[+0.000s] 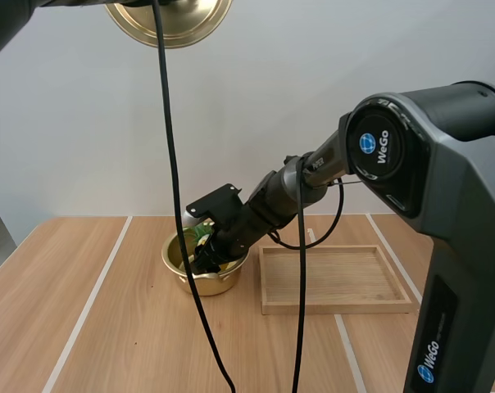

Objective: Open the pot, put the pineapple inside, and close it

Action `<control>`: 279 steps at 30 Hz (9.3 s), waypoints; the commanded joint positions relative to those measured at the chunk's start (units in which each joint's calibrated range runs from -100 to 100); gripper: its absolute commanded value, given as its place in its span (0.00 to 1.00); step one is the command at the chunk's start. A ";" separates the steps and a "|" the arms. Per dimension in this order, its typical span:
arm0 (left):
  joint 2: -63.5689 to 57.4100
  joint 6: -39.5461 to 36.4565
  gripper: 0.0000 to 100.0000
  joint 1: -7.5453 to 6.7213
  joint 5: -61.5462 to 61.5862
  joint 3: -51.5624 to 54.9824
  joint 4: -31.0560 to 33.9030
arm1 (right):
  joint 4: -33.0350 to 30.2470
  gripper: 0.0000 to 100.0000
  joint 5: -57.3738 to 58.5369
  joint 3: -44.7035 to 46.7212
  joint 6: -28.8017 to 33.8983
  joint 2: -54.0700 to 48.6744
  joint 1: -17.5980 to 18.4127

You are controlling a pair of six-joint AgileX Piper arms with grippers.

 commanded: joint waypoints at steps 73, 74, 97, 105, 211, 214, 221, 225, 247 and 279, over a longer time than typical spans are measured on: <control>-0.15 -0.28 0.00 -0.07 -1.82 -0.29 -0.86 | 5.62 1.00 -1.22 -0.91 -2.63 -11.21 0.13; -0.15 -0.28 0.00 -0.07 -1.82 -0.29 -0.86 | 5.52 0.94 -1.22 -0.91 -2.63 -11.62 0.13; -0.15 -0.28 0.00 -0.07 -1.82 -0.29 -0.86 | 4.34 0.00 -9.87 -0.91 -2.55 -28.75 -3.69; -0.15 -0.28 0.00 -0.07 -1.82 -0.29 -0.86 | 5.76 0.00 -10.07 -0.91 -0.68 -39.67 -10.01; 17.26 12.34 0.00 -0.07 9.24 31.69 -3.30 | -8.17 0.00 -4.21 2.55 15.69 -73.45 -16.78; 18.19 12.42 0.00 -0.07 9.66 32.20 -3.44 | -8.17 0.00 -4.03 2.55 15.69 -73.45 -16.78; 22.02 12.42 0.00 -0.07 12.02 32.44 -3.82 | -8.17 0.00 -4.03 2.55 15.69 -73.45 -16.78; 23.54 12.42 0.00 -0.07 12.71 32.44 -3.82 | -8.91 0.00 -4.02 2.55 15.69 -73.45 -16.78; 33.49 14.62 0.00 -0.07 16.72 32.44 -3.82 | -8.91 0.00 -4.02 2.55 15.69 -73.45 -16.78; 34.31 15.30 1.00 -0.07 15.72 32.44 -4.64 | -8.89 0.00 -2.70 2.55 15.69 -73.45 -16.78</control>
